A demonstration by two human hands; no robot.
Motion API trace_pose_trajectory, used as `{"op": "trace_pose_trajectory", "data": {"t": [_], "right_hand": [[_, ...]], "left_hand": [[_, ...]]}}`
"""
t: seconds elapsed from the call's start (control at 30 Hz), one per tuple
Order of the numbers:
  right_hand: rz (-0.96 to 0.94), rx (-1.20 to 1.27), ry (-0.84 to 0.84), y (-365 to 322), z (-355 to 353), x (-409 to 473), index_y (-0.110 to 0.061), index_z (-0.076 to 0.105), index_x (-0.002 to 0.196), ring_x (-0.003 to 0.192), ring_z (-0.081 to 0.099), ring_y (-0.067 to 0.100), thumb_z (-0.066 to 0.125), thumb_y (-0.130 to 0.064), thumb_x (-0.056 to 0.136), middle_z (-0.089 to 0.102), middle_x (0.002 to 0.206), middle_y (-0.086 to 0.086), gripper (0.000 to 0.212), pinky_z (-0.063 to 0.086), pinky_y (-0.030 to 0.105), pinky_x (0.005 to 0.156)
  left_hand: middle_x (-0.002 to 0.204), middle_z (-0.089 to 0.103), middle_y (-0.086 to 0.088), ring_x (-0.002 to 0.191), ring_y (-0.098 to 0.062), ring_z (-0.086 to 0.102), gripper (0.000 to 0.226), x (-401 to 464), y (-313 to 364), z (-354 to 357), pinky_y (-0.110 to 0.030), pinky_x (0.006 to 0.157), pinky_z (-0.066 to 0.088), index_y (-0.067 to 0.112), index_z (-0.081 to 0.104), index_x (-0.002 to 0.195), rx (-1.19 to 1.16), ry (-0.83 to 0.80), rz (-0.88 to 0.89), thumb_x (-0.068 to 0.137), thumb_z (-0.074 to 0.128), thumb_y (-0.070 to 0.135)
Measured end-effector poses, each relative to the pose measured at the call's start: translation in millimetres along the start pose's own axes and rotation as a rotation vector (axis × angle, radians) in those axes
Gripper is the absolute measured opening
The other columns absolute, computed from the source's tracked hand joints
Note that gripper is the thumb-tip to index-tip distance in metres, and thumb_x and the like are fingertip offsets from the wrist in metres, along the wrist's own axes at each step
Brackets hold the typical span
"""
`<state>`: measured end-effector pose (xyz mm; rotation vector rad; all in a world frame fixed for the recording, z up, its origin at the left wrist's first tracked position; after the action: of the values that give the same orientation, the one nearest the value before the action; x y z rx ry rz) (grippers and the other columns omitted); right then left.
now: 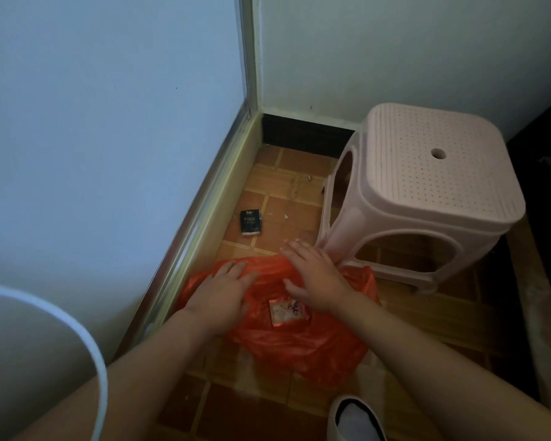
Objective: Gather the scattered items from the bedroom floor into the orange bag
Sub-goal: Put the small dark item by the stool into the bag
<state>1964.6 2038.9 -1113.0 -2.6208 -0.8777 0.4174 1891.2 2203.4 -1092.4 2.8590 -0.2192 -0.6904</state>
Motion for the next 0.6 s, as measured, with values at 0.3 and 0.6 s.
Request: {"op": "trace_pose_trajectory", "data": {"t": [0.3,0.6], "right_hand": [[0.043,-0.059,-0.145,-9.9,22.8,125.4,-0.022,0.025,0.162,0.156,0.016,0.026,0.052,-0.041,0.1,0.017,0.171,0.003,0.07,0.015,0.055,0.124],[0.031,-0.252,-0.41,0.9,69.2,170.7,-0.02,0.008,0.165,0.159,0.005,0.028,0.06,-0.043,0.096,0.001,0.173,-0.001,0.09,0.016,0.059,0.122]], "left_hand": [[0.157,0.04,0.002,0.146,-0.018,0.031,0.06,-23.0,-29.5,-27.8,-0.034,0.121,0.031,0.031,0.039,0.155,-0.142,0.191,0.029,0.097,0.052,0.033],[0.156,0.039,0.005,0.145,-0.015,0.033,0.059,-39.9,-55.3,-14.9,-0.048,0.113,0.041,0.035,0.039,0.152,-0.167,0.159,-0.051,0.094,0.046,0.041]]}}
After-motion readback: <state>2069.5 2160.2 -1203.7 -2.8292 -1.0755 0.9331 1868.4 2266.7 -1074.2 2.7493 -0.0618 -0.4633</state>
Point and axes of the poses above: each hand's wrist, its own x-axis towards the middle knuckle, its own z-axis out of the palm, y = z × x, the point moved 8 cm from there along x, towards the middle knuckle
